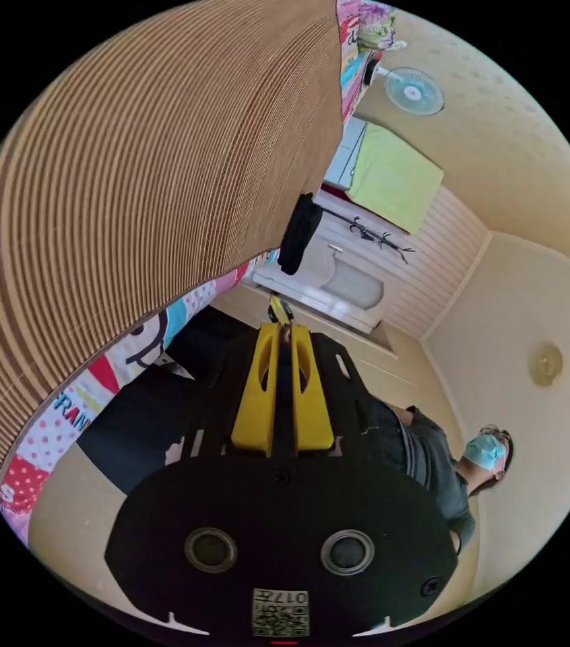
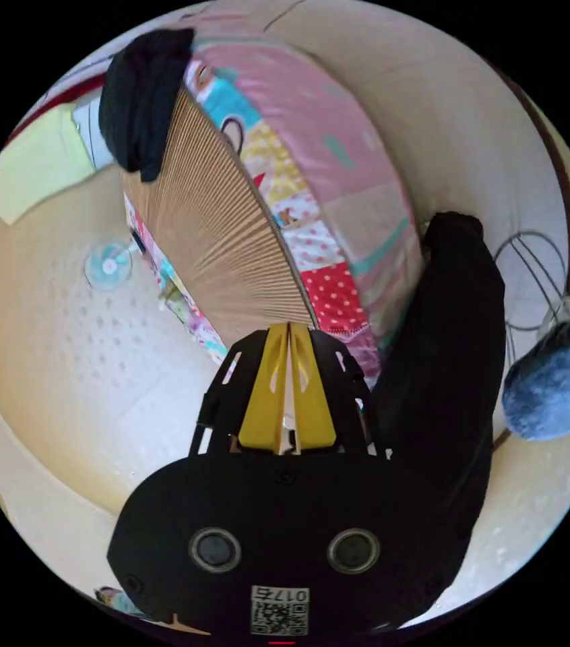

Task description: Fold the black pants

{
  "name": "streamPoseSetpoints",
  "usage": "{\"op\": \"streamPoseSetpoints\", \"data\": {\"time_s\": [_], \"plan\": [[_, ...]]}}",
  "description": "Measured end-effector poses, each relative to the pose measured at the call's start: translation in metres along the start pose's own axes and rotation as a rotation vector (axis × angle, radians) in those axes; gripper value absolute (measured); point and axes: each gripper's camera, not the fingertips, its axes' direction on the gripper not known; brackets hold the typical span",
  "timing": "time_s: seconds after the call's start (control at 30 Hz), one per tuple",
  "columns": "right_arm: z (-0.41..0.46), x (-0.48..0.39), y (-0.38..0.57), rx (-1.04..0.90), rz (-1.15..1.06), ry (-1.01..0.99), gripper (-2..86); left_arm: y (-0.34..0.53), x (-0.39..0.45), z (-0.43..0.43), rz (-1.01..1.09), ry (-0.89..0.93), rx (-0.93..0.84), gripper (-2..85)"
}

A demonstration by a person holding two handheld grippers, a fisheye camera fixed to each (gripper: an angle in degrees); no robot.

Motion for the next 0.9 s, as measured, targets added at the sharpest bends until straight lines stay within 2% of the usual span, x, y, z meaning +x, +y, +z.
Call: {"op": "streamPoseSetpoints", "data": {"time_s": [0.1, 0.2, 0.23, 0.27, 0.3, 0.33, 0.4, 0.5, 0.6, 0.7, 0.8, 0.9], "plan": [[0.035, -0.045, 0.004, -0.137, -0.16, 0.131, 0.3, -0.01, -0.007, 0.043, -0.076, -0.01, 0.038, 3.7], [0.048, -0.045, 0.008, -0.188, -0.124, 0.017, 0.3, 0.002, -0.047, 0.098, -0.193, 0.084, 0.064, 3.8], [0.046, -0.04, 0.008, -0.187, -0.095, -0.042, 0.3, 0.007, -0.07, 0.112, -0.34, 0.149, 0.053, 3.6], [0.043, -0.037, 0.008, -0.183, -0.081, -0.064, 0.3, 0.008, -0.077, 0.112, -0.378, 0.196, 0.067, 3.4], [0.036, -0.033, 0.007, -0.166, -0.057, -0.101, 0.3, 0.011, -0.079, 0.098, -0.349, 0.256, 0.183, 2.2], [0.025, -0.03, 0.005, -0.138, -0.042, -0.134, 0.3, 0.018, -0.076, 0.079, -0.297, 0.246, 0.328, 0.4], [0.004, -0.027, 0.0, -0.085, -0.045, -0.208, 0.3, 0.032, -0.075, 0.061, -0.274, 0.157, 0.457, -0.4], [-0.033, -0.026, -0.009, 0.022, -0.073, -0.308, 0.6, 0.048, -0.095, 0.071, -0.344, 0.077, 0.44, -0.8], [-0.059, -0.028, -0.018, 0.078, -0.057, -0.327, 1.5, 0.062, -0.134, 0.113, -0.47, 0.209, 0.364, -0.9], [-0.077, -0.045, -0.032, 0.077, -0.091, -0.314, 4.5, 0.077, -0.159, 0.147, -0.476, 0.404, 0.422, -1.0], [-0.093, -0.072, -0.051, 0.065, -0.129, -0.319, 8.6, 0.091, -0.163, 0.155, -0.459, 0.356, 0.534, -1.0], [-0.116, -0.101, -0.068, 0.141, -0.14, -0.377, 10.3, 0.098, -0.162, 0.169, -0.411, 0.298, 0.592, -1.0]]}}
